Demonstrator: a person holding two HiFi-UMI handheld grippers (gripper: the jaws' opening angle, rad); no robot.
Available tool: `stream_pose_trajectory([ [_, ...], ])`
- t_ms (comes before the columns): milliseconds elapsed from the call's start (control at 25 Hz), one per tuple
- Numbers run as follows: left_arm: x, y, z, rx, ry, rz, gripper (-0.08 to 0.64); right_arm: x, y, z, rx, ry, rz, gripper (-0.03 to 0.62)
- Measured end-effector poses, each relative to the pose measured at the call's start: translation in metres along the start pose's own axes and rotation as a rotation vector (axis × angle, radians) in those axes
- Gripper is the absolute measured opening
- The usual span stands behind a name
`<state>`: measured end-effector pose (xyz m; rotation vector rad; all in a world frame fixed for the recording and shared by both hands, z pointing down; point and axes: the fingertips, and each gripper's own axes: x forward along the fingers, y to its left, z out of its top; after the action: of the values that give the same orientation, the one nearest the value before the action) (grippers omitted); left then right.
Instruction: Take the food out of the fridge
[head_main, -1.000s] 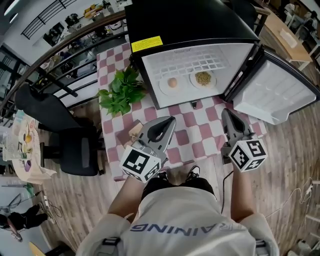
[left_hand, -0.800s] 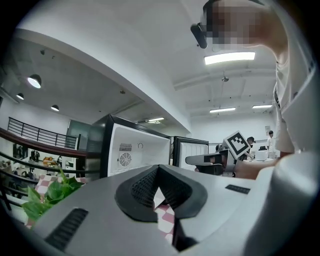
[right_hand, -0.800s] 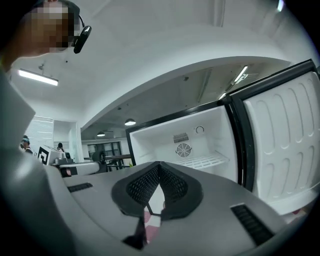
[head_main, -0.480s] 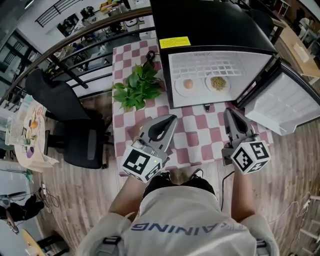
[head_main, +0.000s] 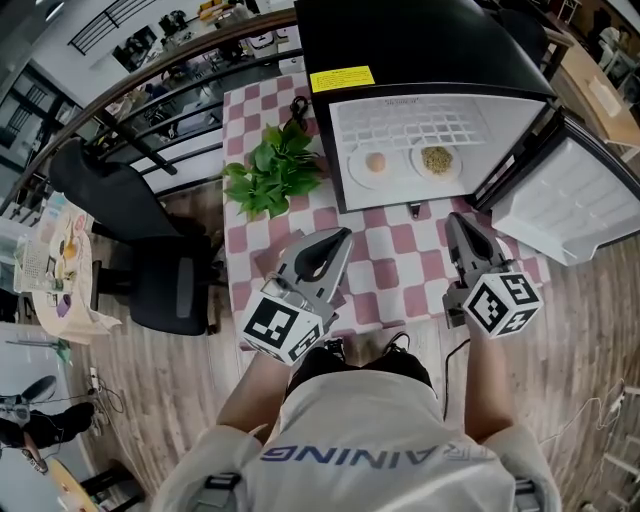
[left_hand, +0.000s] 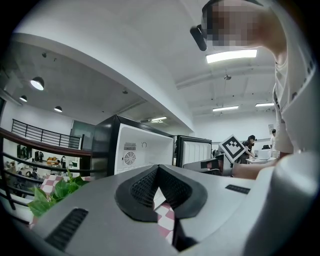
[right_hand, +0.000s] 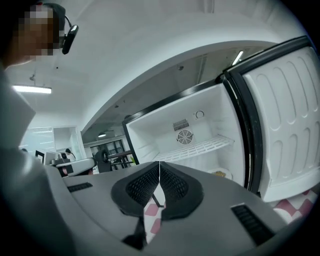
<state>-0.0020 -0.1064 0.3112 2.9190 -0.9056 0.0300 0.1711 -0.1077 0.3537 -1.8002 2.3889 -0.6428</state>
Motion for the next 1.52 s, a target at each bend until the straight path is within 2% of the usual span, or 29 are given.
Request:
stream_pose_trajectory([
  [160,-0.001,0.003,-0.005,-0.002,0.012,0.013,0.005,0.021,-0.016,-0.027,0.146,0.077,0.003,0.028],
  [280,-0.004,0.008,-0.009,-0.009,0.019,0.035,0.005,0.043,-0.03,-0.049,0.291,0.121,0.004,0.112],
  [440,-0.011,0.016,-0.017,-0.029,0.032,0.073,0.005,0.075,-0.045,-0.077,0.435,0.179,-0.012,0.154],
  [560,-0.013,0.019,-0.022,-0.037,0.046,0.091,0.005,0.099,-0.051,-0.097,0.495,0.22,-0.028,0.178],
  [680,-0.009,0.027,-0.027,-0.039,0.048,0.096,0.005,0.129,-0.064,-0.118,0.553,0.24,-0.059,0.178],
  [840,-0.008,0.032,-0.033,-0.053,0.054,0.117,0.005,0.169,-0.079,-0.146,0.694,0.276,-0.089,0.181],
  [1080,-0.002,0.042,-0.042,-0.067,0.066,0.13,0.005,0.208,-0.103,-0.177,0.834,0.32,-0.18,0.181],
  [1320,-0.002,0.05,-0.048,-0.083,0.074,0.146,0.005,0.221,-0.122,-0.187,0.972,0.296,-0.22,0.179],
  [1520,-0.003,0.056,-0.053,-0.093,0.082,0.153,0.005,0.228,-0.126,-0.19,1.021,0.284,-0.224,0.179],
])
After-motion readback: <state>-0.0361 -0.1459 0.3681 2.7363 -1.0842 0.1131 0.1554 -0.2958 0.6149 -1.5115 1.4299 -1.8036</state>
